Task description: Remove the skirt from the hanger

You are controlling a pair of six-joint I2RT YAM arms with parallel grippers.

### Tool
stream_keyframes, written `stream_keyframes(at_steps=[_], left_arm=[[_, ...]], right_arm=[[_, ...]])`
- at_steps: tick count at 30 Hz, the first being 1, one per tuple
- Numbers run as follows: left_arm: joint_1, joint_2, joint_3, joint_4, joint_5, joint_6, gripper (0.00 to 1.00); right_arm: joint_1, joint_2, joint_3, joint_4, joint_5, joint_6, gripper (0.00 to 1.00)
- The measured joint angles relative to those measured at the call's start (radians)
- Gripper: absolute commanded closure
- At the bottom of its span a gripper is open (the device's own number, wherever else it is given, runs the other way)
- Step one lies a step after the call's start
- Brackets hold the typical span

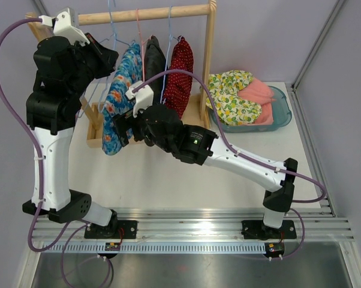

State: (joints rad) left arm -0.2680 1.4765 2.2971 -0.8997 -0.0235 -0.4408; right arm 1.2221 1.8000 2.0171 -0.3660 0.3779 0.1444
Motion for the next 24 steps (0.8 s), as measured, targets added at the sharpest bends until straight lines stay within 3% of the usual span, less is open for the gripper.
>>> stream_keyframes(at_steps=[2, 4, 5, 7, 9, 12, 18, 24], left_arm=[[0.000, -0.010, -0.001, 0.000, 0.000, 0.000, 1.00], [0.000, -0.021, -0.004, 0.000, 0.001, 0.000, 1.00], [0.000, -0.029, -0.010, 0.002, 0.001, 0.000, 1.00], [0.000, -0.044, -0.021, 0.003, 0.001, 0.000, 1.00], [0.000, -0.054, -0.027, 0.003, 0.001, 0.000, 1.00], [0.000, -0.062, -0.034, 0.002, 0.001, 0.000, 1.00], [0.000, -0.063, -0.035, 0.002, -0.007, 0.018, 1.00], [0.000, -0.041, 0.024, -0.057, -0.046, 0.070, 1.00]], right_arm=[[0.000, 0.013, 0.003, 0.002, 0.006, -0.002, 0.05], [0.000, 0.029, 0.008, 0.002, 0.006, -0.004, 0.18], [0.000, 0.037, 0.013, 0.003, 0.006, -0.008, 0.35], [0.000, 0.058, 0.027, 0.003, 0.005, -0.014, 0.52], [0.000, 0.074, 0.040, 0.003, 0.005, -0.013, 0.79], [0.000, 0.085, 0.046, 0.006, 0.005, -0.011, 1.00], [0.000, 0.066, -0.010, 0.053, 0.001, -0.004, 1.00], [0.002, -0.082, -0.375, 0.168, 0.001, 0.066, 1.00]])
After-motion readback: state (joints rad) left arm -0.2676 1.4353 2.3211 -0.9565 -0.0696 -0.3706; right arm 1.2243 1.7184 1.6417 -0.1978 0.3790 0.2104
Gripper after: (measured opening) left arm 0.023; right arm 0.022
